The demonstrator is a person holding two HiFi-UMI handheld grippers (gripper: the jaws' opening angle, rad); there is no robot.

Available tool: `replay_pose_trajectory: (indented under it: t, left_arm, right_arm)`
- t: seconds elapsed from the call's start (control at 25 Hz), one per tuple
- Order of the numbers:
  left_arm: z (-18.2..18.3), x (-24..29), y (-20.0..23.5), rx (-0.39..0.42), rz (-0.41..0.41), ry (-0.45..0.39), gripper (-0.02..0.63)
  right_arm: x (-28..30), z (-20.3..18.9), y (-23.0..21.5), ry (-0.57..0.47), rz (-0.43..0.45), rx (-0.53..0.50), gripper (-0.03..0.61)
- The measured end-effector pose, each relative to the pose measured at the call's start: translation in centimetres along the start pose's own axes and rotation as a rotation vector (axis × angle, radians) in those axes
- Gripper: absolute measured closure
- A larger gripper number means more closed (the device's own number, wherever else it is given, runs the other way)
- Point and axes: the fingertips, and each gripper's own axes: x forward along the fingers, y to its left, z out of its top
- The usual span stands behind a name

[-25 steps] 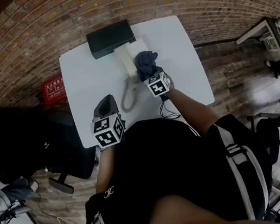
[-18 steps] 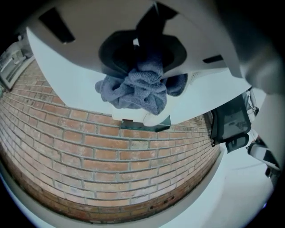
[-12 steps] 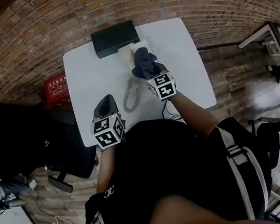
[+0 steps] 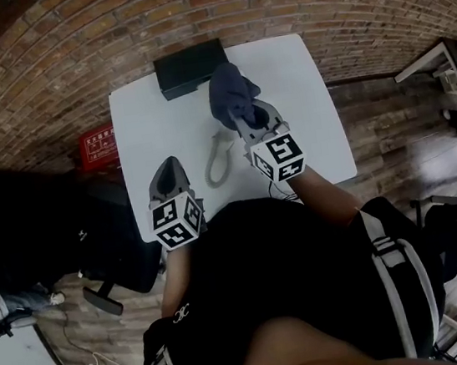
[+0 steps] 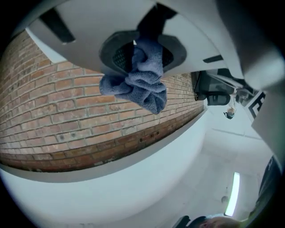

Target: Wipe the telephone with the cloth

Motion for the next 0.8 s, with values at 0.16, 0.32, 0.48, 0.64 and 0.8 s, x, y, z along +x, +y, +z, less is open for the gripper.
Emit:
replay_pose_trajectory:
  t: [0.16,0.32,0.48,0.64,0.8]
  left_arm:
    - [0.3,0.0,0.3,-0.005,0.014,-0.010,0.614]
    - [0.2,0.1,-0.3,0.008,0.004,-0.005,0.614]
    - [0.2,-0.2,-0.6,0.011,0.002,-0.007,0.614]
    - [0.1,-0.5,-0.5,-0.001,0.010,-0.011,0.614]
    - [-0.1,-0.7,-0.8,-0.002,0.004,-0.012,0.614]
  right_arm:
    - [-1.3,0.9,0.9,-0.046,0.007,-0.026,0.544]
    - [-1.5,0.3,0.8,-0.037,-0.015,-0.007,0.545]
    - [-1.7,-0.4,0.5,-0.006,-0.024,-0.001,0.543]
    - [-1.8,0.0,0.8,0.005,-0.016,-0.012,0.545]
    - [-1.9,0.4,1.0,-0.005,-0.009,-0.026,0.543]
